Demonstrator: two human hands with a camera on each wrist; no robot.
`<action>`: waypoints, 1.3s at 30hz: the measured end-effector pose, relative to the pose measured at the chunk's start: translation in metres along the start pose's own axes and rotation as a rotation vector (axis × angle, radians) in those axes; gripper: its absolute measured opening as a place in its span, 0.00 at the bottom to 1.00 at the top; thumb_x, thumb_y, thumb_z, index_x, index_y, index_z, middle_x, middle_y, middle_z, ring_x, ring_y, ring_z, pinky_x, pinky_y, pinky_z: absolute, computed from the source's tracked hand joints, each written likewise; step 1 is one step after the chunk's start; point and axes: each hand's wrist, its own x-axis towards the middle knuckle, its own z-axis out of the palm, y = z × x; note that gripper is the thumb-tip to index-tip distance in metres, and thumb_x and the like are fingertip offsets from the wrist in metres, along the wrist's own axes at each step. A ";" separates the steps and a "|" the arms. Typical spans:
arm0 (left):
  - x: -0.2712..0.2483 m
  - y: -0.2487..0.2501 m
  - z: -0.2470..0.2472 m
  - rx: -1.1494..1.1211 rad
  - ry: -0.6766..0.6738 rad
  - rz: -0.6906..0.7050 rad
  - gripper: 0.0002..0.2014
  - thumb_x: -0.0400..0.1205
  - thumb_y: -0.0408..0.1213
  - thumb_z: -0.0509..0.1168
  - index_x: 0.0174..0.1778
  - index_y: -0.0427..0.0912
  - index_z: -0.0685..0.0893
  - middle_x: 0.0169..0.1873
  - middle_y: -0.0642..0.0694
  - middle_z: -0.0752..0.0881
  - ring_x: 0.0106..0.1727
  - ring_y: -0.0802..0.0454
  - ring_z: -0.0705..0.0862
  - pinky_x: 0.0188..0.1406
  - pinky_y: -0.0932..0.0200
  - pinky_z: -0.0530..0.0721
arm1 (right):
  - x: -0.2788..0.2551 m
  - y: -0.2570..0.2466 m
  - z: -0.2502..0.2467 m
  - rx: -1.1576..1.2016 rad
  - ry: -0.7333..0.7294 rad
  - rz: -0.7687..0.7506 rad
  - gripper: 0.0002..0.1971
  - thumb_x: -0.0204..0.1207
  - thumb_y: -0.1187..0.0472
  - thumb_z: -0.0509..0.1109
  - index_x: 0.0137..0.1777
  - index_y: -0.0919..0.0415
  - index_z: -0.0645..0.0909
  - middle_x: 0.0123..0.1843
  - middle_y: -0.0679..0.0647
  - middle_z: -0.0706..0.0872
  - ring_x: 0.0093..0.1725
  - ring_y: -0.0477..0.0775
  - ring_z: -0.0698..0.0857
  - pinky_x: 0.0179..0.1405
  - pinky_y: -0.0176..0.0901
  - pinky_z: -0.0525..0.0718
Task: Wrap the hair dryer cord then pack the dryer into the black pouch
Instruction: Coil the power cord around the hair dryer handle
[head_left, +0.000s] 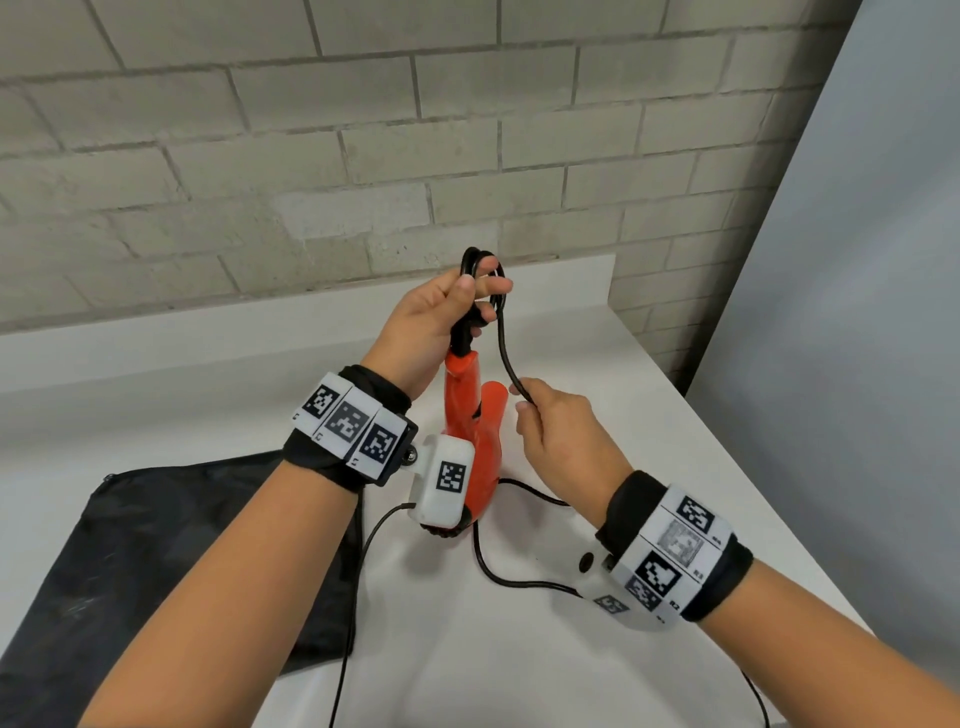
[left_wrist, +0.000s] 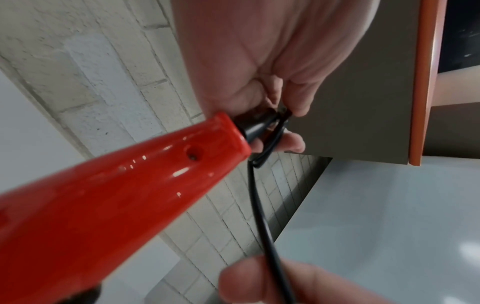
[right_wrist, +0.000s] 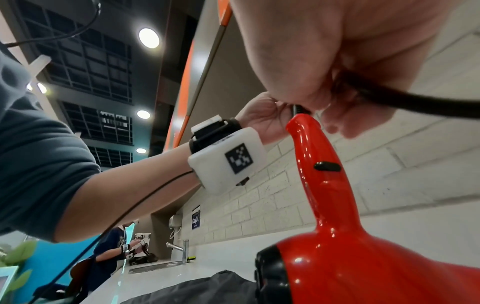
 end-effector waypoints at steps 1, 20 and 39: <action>0.000 -0.001 0.001 0.014 0.024 0.006 0.13 0.86 0.38 0.50 0.61 0.45 0.76 0.41 0.61 0.89 0.35 0.65 0.80 0.36 0.71 0.76 | -0.002 0.001 0.001 0.010 0.010 -0.005 0.16 0.83 0.62 0.52 0.66 0.63 0.74 0.47 0.60 0.87 0.46 0.58 0.85 0.50 0.48 0.83; -0.005 0.005 0.009 0.357 -0.141 -0.003 0.25 0.82 0.53 0.42 0.35 0.44 0.79 0.23 0.57 0.73 0.27 0.61 0.71 0.34 0.67 0.70 | 0.070 -0.027 -0.070 -0.150 0.210 -0.410 0.12 0.79 0.58 0.61 0.54 0.64 0.81 0.49 0.59 0.86 0.41 0.52 0.85 0.44 0.49 0.85; -0.005 -0.005 -0.002 0.027 -0.091 0.053 0.14 0.78 0.39 0.54 0.56 0.39 0.77 0.22 0.59 0.74 0.28 0.61 0.72 0.34 0.70 0.70 | 0.080 -0.019 -0.045 0.147 0.123 -0.158 0.14 0.83 0.65 0.54 0.49 0.71 0.80 0.30 0.42 0.74 0.28 0.37 0.71 0.30 0.23 0.71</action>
